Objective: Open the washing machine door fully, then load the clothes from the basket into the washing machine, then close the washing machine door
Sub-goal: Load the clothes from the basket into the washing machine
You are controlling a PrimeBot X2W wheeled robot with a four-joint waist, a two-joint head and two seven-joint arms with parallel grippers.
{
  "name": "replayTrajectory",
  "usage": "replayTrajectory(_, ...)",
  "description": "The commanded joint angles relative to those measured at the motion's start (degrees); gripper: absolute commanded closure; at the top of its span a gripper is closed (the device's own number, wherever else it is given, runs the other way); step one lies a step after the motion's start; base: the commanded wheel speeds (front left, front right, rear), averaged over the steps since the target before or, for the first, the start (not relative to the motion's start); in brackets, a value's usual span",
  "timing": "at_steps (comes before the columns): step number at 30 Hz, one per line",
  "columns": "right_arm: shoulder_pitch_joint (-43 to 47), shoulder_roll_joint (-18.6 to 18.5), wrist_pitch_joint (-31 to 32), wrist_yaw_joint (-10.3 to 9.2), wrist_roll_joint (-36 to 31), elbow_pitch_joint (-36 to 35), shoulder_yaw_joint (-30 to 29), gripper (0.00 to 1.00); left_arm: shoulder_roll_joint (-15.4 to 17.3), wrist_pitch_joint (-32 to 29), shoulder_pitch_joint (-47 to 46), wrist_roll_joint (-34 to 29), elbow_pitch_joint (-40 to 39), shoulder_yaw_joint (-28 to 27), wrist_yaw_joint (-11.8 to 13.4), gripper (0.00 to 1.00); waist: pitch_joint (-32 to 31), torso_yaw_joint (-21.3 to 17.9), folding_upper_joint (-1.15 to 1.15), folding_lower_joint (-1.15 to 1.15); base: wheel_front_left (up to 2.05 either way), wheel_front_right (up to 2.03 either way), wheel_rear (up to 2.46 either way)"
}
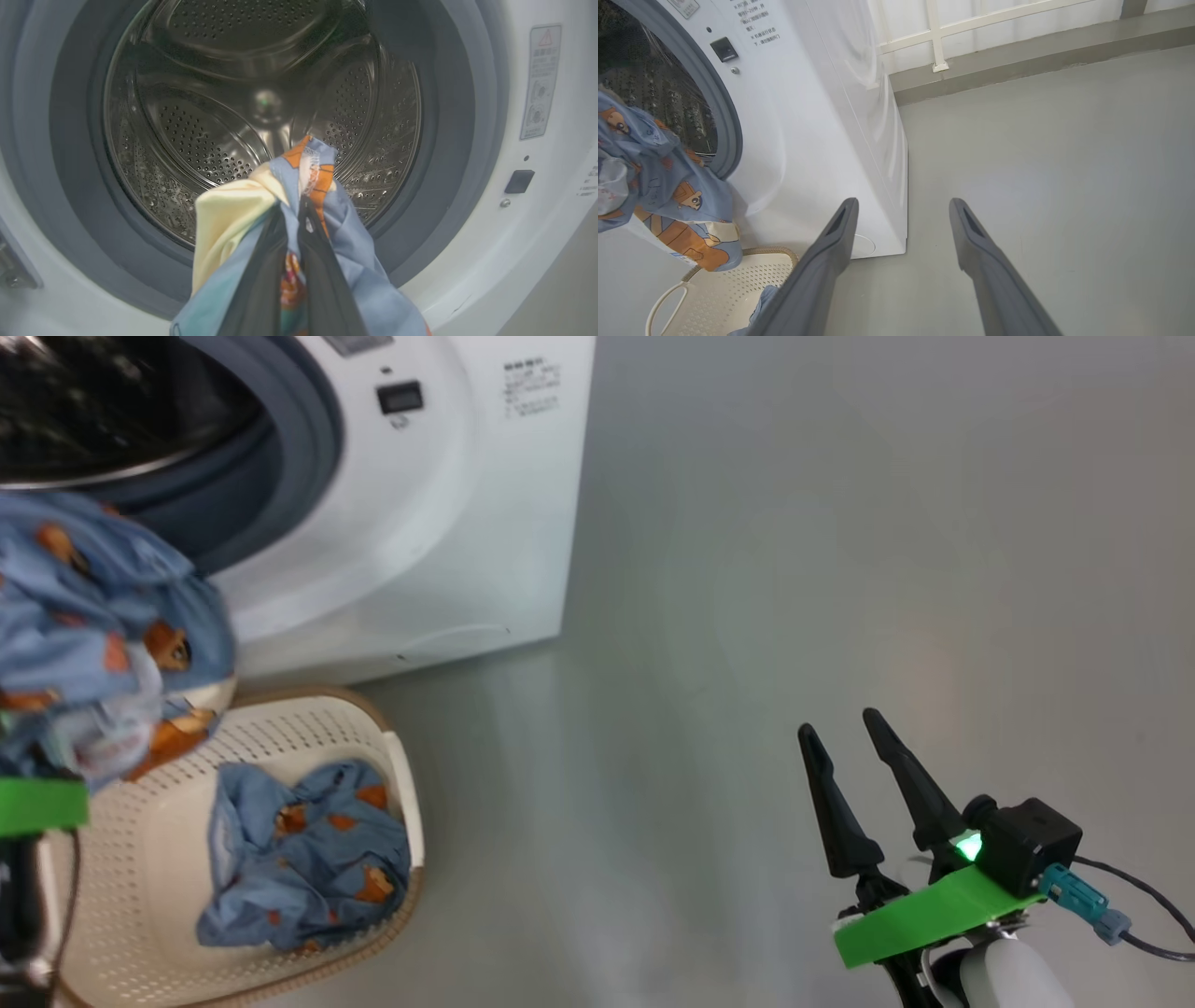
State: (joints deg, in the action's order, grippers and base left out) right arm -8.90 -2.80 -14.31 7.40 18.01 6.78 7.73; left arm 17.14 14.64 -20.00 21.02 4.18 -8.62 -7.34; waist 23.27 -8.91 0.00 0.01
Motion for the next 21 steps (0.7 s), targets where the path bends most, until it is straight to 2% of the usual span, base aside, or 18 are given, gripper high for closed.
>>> replayTrajectory(1, -1.1, -0.1, -0.7, 0.09, 0.9, -1.8, 1.7, 0.00, 3.1, 0.4, -2.8, 0.7, -0.9, -2.2, -0.1, 1.00, 4.4, -2.7, 0.00, -0.01, 0.00, 0.00, 0.00)
replayTrajectory(10, -2.8, -0.1, -0.7, 0.09, 2.5, -2.8, 2.9, 0.00, 8.2, 0.4, -10.4, 2.1, 2.0, 0.3, -0.1, 1.00, 8.6, -4.5, 0.00, -0.01, 0.00, 0.00, 0.00)
replayTrajectory(21, -3.6, -0.1, -0.7, 0.09, 4.0, -2.6, 4.2, 0.00, 15.1, -0.3, -25.7, 6.6, 15.0, 10.3, -0.1, 1.00, 12.4, -6.0, 0.00, -0.01, 0.00, 0.00, 0.00)
